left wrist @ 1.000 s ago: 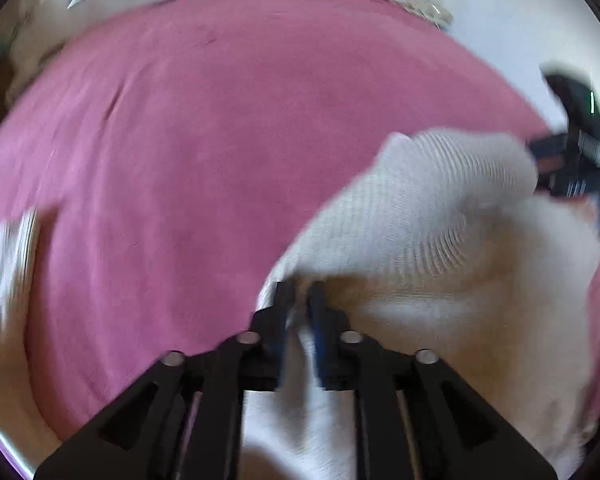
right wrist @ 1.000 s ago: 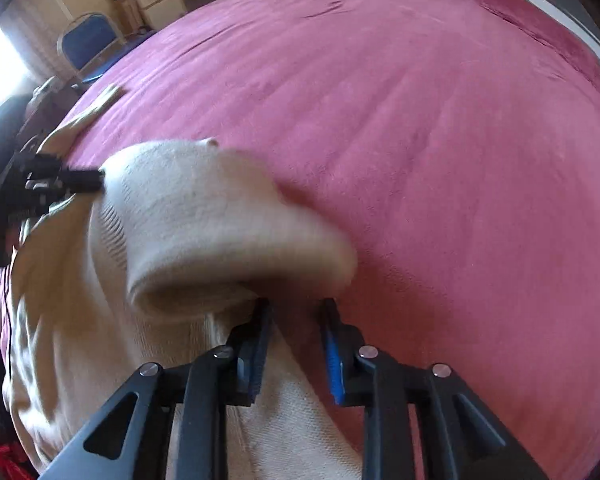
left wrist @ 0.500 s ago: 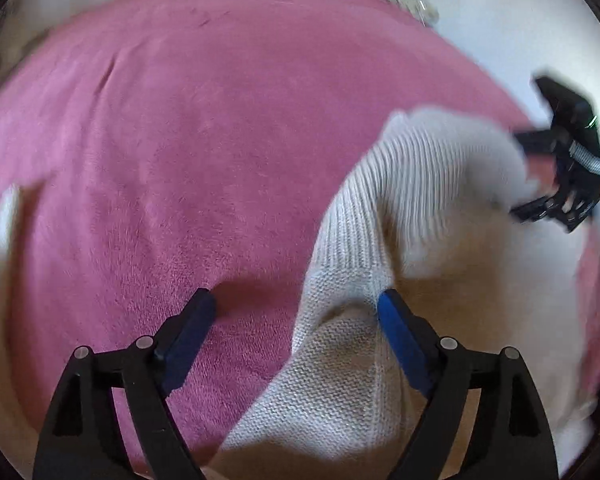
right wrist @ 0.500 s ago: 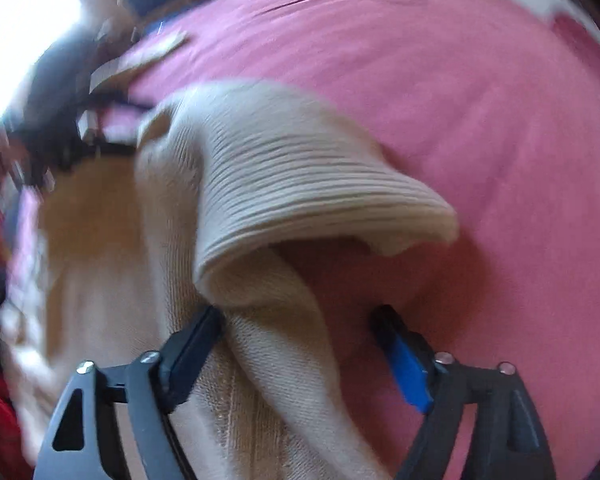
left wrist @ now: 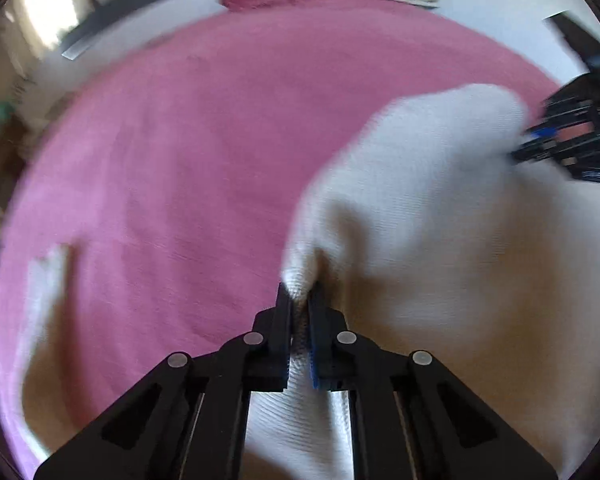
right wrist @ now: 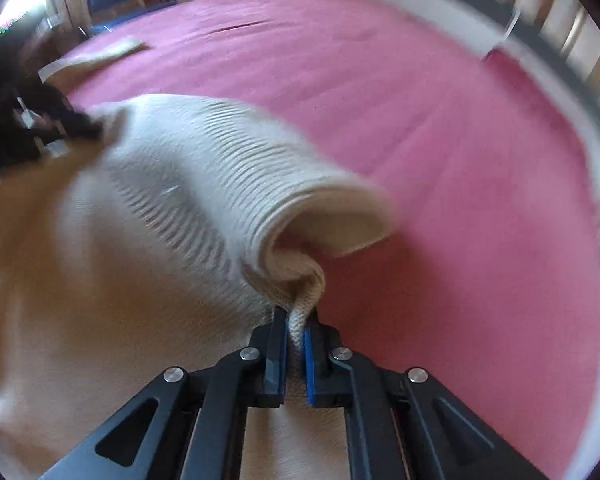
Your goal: Fold clothes
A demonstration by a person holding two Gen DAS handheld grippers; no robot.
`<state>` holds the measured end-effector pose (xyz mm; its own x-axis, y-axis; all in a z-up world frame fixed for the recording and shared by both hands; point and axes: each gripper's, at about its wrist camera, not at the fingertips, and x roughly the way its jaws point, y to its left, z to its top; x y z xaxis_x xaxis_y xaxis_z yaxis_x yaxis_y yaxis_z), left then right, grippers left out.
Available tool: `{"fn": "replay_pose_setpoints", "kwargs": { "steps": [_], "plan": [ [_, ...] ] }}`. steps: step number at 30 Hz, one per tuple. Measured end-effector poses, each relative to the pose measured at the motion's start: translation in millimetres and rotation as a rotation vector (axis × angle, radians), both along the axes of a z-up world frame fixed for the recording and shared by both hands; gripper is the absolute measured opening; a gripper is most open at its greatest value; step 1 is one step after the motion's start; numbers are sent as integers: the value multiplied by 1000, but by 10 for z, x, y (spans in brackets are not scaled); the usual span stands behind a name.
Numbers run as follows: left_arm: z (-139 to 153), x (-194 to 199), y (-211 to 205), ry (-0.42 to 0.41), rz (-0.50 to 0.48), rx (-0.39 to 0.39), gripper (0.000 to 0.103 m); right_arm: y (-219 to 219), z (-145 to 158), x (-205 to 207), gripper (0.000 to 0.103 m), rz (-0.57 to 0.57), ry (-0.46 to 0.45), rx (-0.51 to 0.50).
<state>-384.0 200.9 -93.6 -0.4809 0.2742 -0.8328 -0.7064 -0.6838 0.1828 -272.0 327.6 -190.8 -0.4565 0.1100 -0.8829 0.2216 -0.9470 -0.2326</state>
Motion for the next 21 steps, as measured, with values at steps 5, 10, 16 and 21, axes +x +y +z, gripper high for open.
{"fn": "replay_pose_setpoints", "kwargs": {
  "steps": [5, 10, 16, 21],
  "plan": [
    [173, -366, 384, 166, 22, -67, 6, 319, 91, -298, 3, -143, 98, 94],
    [250, -571, 1160, 293, 21, -133, 7, 704, 321, -706, 3, -311, 216, 146],
    [-351, -768, 1319, 223, 69, -273, 24, 1001, -187, -1052, 19, -349, 94, 95],
    [-262, -779, 891, 201, 96, -134, 39, 1152, 177, -787, 24, -274, 173, 20]
  ]
}}
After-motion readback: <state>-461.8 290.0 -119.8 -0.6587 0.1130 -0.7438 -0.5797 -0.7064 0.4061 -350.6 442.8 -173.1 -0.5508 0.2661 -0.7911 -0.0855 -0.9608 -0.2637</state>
